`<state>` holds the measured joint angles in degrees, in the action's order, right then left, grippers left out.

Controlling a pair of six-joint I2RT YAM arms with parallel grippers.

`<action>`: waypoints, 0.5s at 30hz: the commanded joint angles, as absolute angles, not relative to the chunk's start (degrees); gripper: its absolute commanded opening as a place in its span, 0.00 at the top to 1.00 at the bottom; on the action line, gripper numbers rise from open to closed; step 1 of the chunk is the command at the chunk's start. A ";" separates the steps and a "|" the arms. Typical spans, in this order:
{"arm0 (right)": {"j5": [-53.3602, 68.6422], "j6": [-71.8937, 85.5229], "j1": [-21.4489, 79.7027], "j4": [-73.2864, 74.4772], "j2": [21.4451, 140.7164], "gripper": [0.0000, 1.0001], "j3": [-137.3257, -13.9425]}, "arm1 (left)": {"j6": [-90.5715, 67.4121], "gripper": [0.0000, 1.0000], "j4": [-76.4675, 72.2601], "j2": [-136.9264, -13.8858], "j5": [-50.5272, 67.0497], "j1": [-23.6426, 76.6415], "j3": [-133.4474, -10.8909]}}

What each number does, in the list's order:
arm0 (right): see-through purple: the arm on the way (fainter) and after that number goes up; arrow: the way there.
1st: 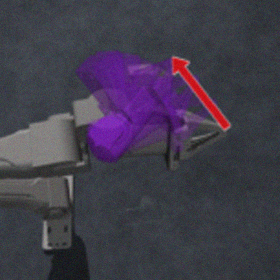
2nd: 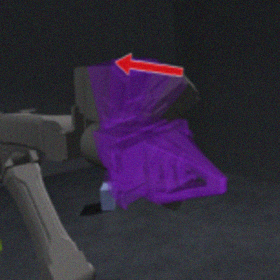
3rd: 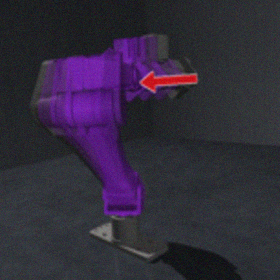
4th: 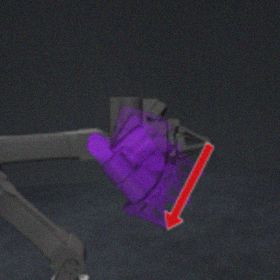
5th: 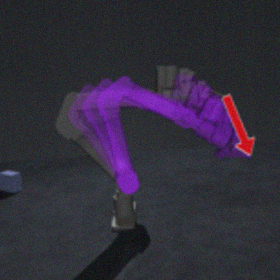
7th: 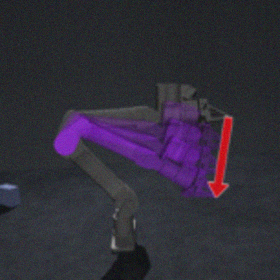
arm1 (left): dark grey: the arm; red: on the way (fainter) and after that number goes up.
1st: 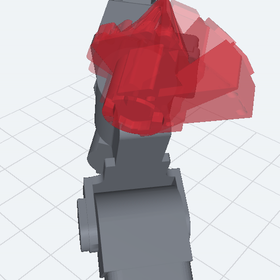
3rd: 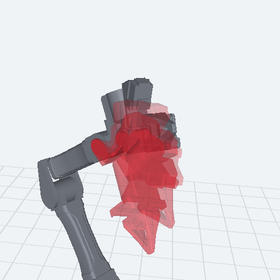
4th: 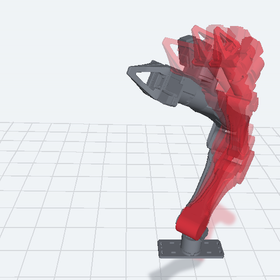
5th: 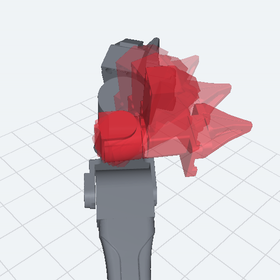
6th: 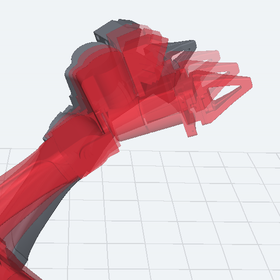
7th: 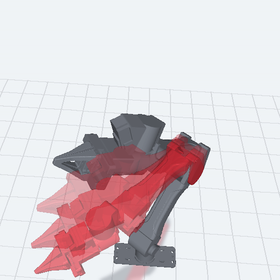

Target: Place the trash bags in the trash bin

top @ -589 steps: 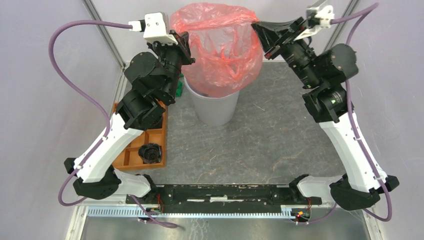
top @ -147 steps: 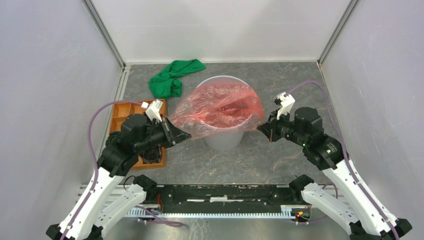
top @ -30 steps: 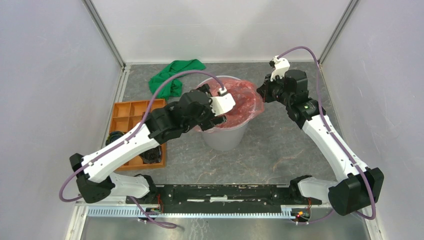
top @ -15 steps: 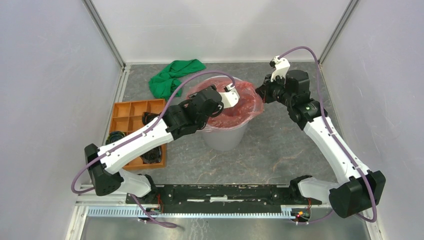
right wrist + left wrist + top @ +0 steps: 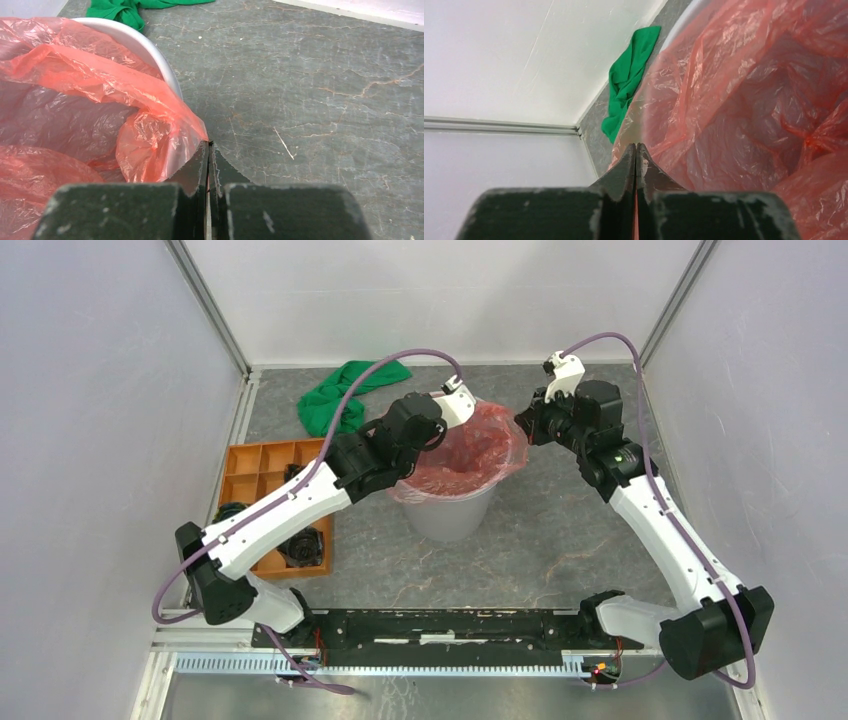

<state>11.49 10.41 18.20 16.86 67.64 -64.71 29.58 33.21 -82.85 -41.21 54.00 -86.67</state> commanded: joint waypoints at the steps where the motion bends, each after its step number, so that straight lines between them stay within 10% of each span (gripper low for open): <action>1: 8.94 9.41 17.90 15.51 65.59 1.00 -66.08 | 22.31 0.98 30.61 -82.57 -37.79 52.23 -90.58; 15: 5.82 6.21 17.89 17.41 64.24 1.00 -69.25 | -3.45 0.98 41.63 -76.91 -20.01 41.91 -100.94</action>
